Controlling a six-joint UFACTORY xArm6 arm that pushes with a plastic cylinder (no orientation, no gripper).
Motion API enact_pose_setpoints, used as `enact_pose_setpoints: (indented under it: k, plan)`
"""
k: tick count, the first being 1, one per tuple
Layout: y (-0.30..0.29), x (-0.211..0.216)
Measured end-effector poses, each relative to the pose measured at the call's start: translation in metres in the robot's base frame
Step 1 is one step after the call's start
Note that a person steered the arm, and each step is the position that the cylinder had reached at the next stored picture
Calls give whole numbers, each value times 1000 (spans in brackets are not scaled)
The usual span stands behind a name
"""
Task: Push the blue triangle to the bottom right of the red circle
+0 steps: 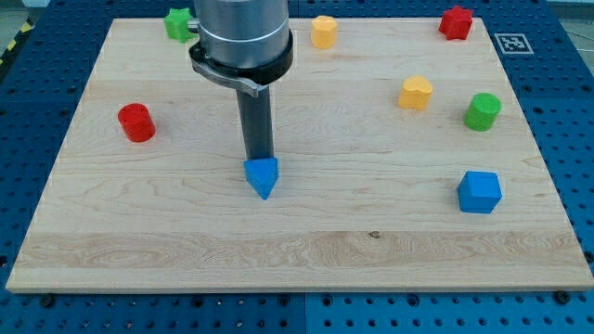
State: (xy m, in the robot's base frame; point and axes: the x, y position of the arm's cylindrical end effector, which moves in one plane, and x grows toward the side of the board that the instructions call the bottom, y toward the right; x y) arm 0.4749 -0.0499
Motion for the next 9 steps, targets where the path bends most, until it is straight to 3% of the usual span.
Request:
enact_pose_setpoints:
  k: [3,6,9]
  plan:
    - [52,0]
    - [52,14]
    - [7,19]
